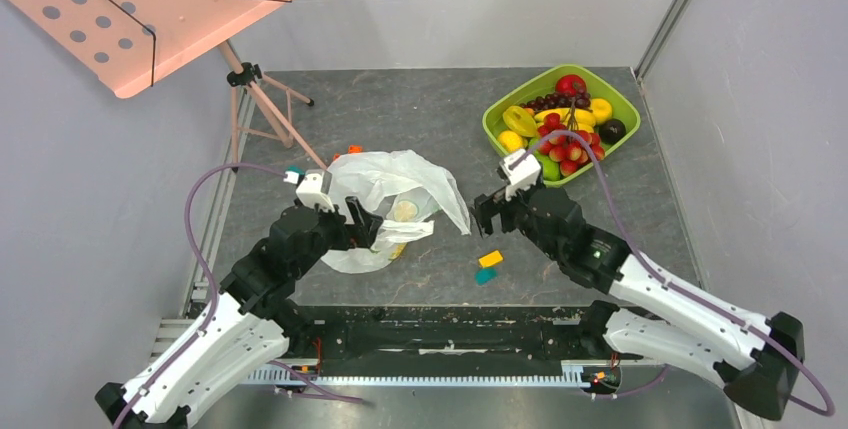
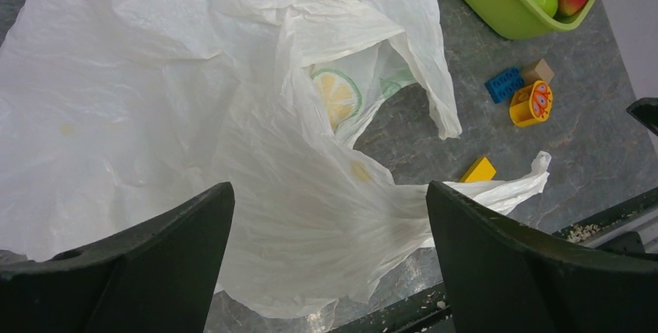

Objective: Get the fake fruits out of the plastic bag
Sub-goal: Reset both arms

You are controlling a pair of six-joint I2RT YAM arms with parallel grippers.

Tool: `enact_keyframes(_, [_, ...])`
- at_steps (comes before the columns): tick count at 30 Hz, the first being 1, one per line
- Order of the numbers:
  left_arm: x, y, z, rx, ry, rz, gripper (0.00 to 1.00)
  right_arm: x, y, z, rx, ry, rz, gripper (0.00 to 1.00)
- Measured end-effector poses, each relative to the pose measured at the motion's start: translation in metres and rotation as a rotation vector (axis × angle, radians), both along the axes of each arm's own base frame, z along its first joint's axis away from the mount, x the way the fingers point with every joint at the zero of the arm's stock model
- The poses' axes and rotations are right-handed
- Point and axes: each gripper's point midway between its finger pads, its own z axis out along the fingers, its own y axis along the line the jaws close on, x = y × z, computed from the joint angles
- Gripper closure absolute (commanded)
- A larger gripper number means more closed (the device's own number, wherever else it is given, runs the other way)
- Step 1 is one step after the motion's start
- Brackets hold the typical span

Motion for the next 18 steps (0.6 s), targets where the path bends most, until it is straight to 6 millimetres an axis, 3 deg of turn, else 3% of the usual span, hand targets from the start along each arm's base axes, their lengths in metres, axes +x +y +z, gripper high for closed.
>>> enact_keyframes(10, [0.001,0.009,-0.010,0.051,0.061,0.051,0.00,-0.025,-0.054,-0.054,0.013,0.056,-0.145,0.02])
enact_keyframes(18, [-0.001,0.014,0.000,0.022,0.029,0.076,0.00,-0.029,-0.068,-0.063,0.028,0.051,-0.189,0.02])
